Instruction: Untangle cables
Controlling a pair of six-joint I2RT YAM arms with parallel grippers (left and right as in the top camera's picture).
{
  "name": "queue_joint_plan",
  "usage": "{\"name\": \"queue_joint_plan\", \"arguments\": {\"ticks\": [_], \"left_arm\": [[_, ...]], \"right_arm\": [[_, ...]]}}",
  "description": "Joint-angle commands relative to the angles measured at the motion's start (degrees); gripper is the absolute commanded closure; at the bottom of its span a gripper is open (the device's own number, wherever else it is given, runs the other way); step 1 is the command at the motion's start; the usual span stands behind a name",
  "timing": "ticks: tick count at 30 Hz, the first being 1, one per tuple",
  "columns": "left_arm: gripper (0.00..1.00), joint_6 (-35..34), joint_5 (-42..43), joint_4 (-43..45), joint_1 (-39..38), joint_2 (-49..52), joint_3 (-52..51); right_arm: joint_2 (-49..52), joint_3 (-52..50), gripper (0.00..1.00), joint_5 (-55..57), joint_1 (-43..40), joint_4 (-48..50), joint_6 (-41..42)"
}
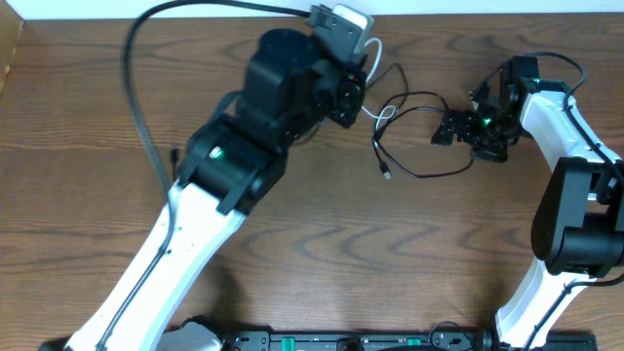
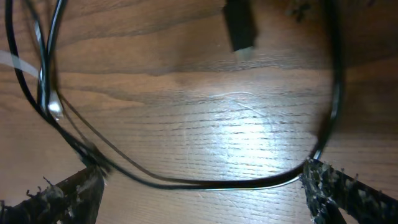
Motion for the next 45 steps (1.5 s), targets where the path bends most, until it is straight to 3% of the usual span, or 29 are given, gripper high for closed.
{"name": "queue_joint_plan", "arguments": {"ticks": [1,4,8,13,18,21,27,29,31,33,35,38,39,40,45], "left_arm": [[0.93,1.2,0.8,3.4,0.3,-4.0,0.5],[0.93,1.2,0.7,7.8,0.3,-5.9,0.5],[0.93,1.2,0.7,13.7,0.3,-6.1,0.5],[0.92,1.2,0.7,20.4,0.3,-6.2,0.5],[0.93,0.5,0.8,18.4,0.3,-5.2,0.5],[0.93,-4.2,0.8,17.2,0.3,-4.3,0.5],[0.92,-6.7,7.9,17.4,0.3,-5.3,0.5],[0.93,-8.8,8.0,17.0,0.3,-5.9,0.5],[0.93,-9.0,8.1,16.8,0.3,-6.2,0.5],[0.93,-9.0,8.1,16.9,0.5,-6.3,0.5],[0.93,-9.0,8.1,16.9,1.2,-6.3,0.5],[0.92,-9.0,8.1,16.9,4.3,-6.4,0.5],[0.93,-10.5,8.1,17.2,6.9,-6.6,0.5],[0.93,-12.7,8.1,17.7,9.2,-6.7,0.5],[0.92,-14.0,8.2,18.2,15.0,-7.0,0.5]], "right_arm": [[0.6,-0.3,0.03,-0.8,0.3,0.2,-0.6],[0.5,-0.2,0.04,-1.7,0.3,0.3,-0.8],[-1.3,1.0,0.01,-11.1,0.3,-0.1,-7.6],[-10.0,1.9,0.01,-19.2,0.3,0.2,-12.9],[-17.1,1.9,0.01,-29.8,1.0,0.6,-19.8],[-19.4,1.9,0.01,-37.5,3.0,2.4,-27.3],[-17.8,1.9,0.02,-37.4,10.2,10.1,-30.2],[-16.9,1.9,0.13,-37.4,12.2,13.7,-30.1],[-16.4,1.9,0.35,-36.2,13.6,17.2,-27.9],[-16.2,1.9,0.75,-30.6,14.1,20.5,-21.1],[-16.2,1.9,0.99,-24.7,13.9,21.3,-15.4],[-16.2,1.9,0.99,-11.6,13.8,19.0,-7.8],[-16.0,1.7,0.99,-0.6,13.8,15.0,-4.2],[-15.8,1.5,0.99,3.0,13.8,13.0,-4.0],[-13.7,1.0,0.99,8.7,13.1,7.2,-4.0]]}}
